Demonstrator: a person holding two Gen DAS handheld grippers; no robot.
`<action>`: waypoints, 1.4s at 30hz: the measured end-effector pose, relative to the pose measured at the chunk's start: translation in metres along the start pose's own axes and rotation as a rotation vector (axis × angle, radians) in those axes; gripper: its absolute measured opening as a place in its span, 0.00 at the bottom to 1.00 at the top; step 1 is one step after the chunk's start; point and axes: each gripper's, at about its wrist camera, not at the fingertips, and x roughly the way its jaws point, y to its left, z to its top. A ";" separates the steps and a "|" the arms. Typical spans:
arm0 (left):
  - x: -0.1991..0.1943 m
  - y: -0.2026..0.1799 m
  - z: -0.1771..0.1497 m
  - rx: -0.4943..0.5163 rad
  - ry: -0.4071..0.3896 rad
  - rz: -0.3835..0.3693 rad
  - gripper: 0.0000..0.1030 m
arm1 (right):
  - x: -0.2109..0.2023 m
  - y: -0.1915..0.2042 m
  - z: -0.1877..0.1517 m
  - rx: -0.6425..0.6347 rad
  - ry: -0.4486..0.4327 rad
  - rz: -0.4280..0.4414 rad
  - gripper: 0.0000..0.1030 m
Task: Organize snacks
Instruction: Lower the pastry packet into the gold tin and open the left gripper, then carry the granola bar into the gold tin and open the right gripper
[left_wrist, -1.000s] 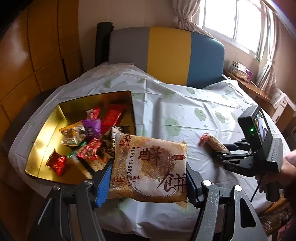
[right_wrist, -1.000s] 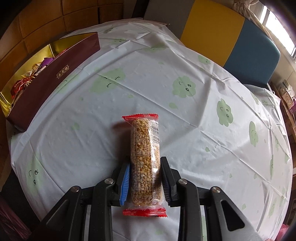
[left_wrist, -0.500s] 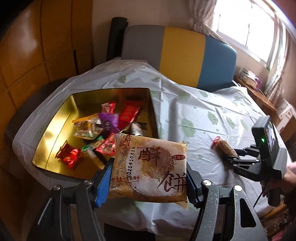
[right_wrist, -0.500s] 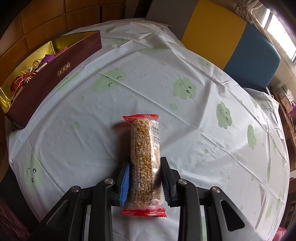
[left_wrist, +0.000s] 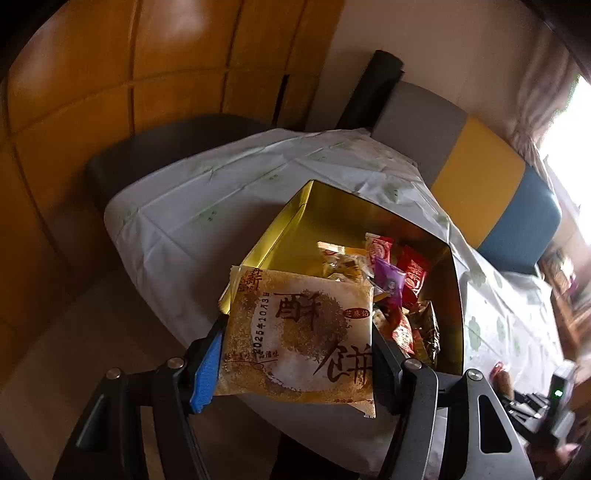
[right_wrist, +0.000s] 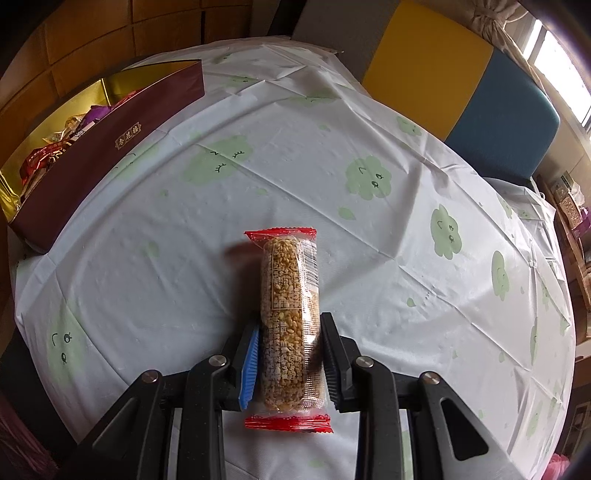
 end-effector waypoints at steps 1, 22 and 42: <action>0.002 0.003 0.000 -0.013 0.010 -0.010 0.65 | 0.000 -0.001 0.000 0.002 0.000 0.001 0.29; 0.103 -0.065 -0.002 0.107 0.217 -0.027 0.70 | 0.000 -0.001 0.000 0.013 0.007 -0.001 0.29; 0.052 -0.067 -0.011 0.236 0.016 0.082 0.73 | 0.000 -0.001 0.000 0.005 0.003 -0.014 0.29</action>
